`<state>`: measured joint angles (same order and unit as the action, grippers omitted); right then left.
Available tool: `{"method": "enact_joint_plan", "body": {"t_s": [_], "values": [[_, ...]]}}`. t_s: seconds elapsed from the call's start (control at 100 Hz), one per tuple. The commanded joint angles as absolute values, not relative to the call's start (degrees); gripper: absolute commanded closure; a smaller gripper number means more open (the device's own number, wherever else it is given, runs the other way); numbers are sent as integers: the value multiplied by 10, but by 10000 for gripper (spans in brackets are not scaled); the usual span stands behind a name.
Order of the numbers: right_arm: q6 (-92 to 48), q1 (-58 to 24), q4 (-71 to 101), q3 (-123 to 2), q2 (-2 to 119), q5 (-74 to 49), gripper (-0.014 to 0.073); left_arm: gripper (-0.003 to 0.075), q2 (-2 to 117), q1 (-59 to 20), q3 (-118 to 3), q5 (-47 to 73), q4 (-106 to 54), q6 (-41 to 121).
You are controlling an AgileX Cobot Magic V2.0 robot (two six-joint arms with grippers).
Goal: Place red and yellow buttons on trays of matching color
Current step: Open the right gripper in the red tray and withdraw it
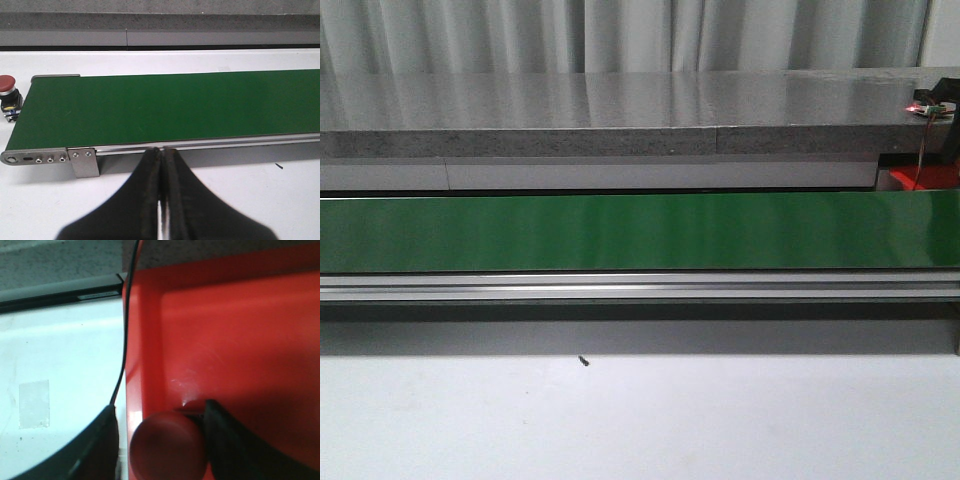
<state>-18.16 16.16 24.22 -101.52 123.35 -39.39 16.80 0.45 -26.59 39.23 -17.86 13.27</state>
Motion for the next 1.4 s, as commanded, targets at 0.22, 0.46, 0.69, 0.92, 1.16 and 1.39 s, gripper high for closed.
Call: {"method": "enact_joint_plan", "body": {"t_s": [0.22,0.46,0.69,0.92,1.16,1.39], "values": [[-182,165,253,-1035,1186,-376,192,740,173,0,-280,353,-189,131],[-182,165,246,-1034,1151,-376,191,740,173,0,-280,353,-189,131],[-182,165,231,-1004,1106,-391,192,740,173,0,-280,353,-189,131],[-183,154,204,-928,1033,-364,325,740,173,0,-280,352,-189,131],[-183,130,183,-848,949,-349,652,740,173,0,-280,352,-189,131],[-183,93,183,-750,859,-309,715,740,173,0,-280,352,-189,131]]}}
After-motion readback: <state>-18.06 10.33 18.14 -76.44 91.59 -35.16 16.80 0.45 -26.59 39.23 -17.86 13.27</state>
